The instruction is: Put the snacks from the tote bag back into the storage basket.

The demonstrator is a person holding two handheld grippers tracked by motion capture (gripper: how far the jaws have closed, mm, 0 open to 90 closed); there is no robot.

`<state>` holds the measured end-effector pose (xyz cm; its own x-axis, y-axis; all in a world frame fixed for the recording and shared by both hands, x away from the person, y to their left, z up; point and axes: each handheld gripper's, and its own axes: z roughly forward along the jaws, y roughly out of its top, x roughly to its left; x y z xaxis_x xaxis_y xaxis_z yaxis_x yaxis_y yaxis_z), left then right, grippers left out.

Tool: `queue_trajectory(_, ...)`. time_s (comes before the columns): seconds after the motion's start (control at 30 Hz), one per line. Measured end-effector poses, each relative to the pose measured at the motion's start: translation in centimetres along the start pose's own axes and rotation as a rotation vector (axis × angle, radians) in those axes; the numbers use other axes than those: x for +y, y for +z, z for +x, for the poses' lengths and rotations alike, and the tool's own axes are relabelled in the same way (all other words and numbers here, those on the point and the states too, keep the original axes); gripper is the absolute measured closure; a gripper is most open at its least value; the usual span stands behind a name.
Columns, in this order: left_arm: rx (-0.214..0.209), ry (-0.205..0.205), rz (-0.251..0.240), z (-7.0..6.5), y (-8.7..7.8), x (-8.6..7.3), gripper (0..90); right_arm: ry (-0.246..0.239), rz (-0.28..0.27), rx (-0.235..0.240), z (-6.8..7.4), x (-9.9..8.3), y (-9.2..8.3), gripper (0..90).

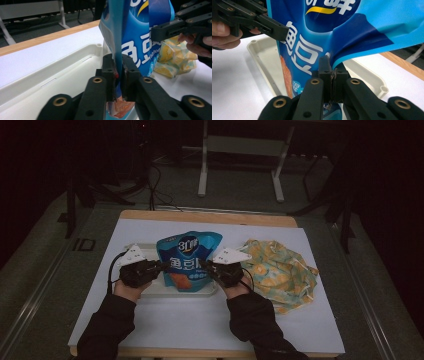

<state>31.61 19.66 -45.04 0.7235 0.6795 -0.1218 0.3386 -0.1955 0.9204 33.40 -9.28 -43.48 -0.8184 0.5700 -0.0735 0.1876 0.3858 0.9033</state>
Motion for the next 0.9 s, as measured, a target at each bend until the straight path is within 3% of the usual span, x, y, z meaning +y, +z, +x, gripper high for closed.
queue_trajectory(0.17, 0.013, -0.016, 0.003, -0.1, -0.1, -0.3, 76.2, 0.031, -0.010, 0.016, -0.5, -0.1, -0.3, 85.0)
queue_trajectory(0.4, 0.019, -0.072, -0.021, 0.2, -0.8, -0.7, 60.6, 0.047, 0.004, 0.017, -1.0, 0.2, -0.5, 67.2)
queue_trajectory(0.5, 0.024, -0.079, -0.012, 0.0, -1.0, -0.7, 51.5, 0.048, 0.003, 0.026, -1.0, 0.2, -0.6, 60.1)
queue_trajectory(0.63, 0.024, -0.123, -0.014, -0.1, -1.3, -0.9, 36.0, 0.033, 0.008, 0.036, -1.1, 0.0, -0.7, 51.6)
queue_trajectory(0.73, 0.035, -0.120, -0.009, -0.3, -1.5, -1.2, 28.2, 0.039, 0.010, 0.040, -1.2, -0.2, -0.8, 41.3)
queue_trajectory(0.83, 0.029, -0.128, -0.010, -0.3, -1.7, -1.4, 20.8, 0.047, 0.001, 0.036, -1.2, -0.2, -1.0, 35.5)
queue_trajectory(0.87, -0.018, -0.143, -0.019, -0.3, -2.0, -1.6, 20.8, 0.049, 0.001, 0.035, -1.2, -0.3, -1.0, 32.0)
queue_trajectory(0.9, -0.029, -0.148, -0.028, -0.3, -2.1, -1.7, 13.2, 0.049, 0.018, 0.044, -1.3, -0.3, -1.1, 27.3)
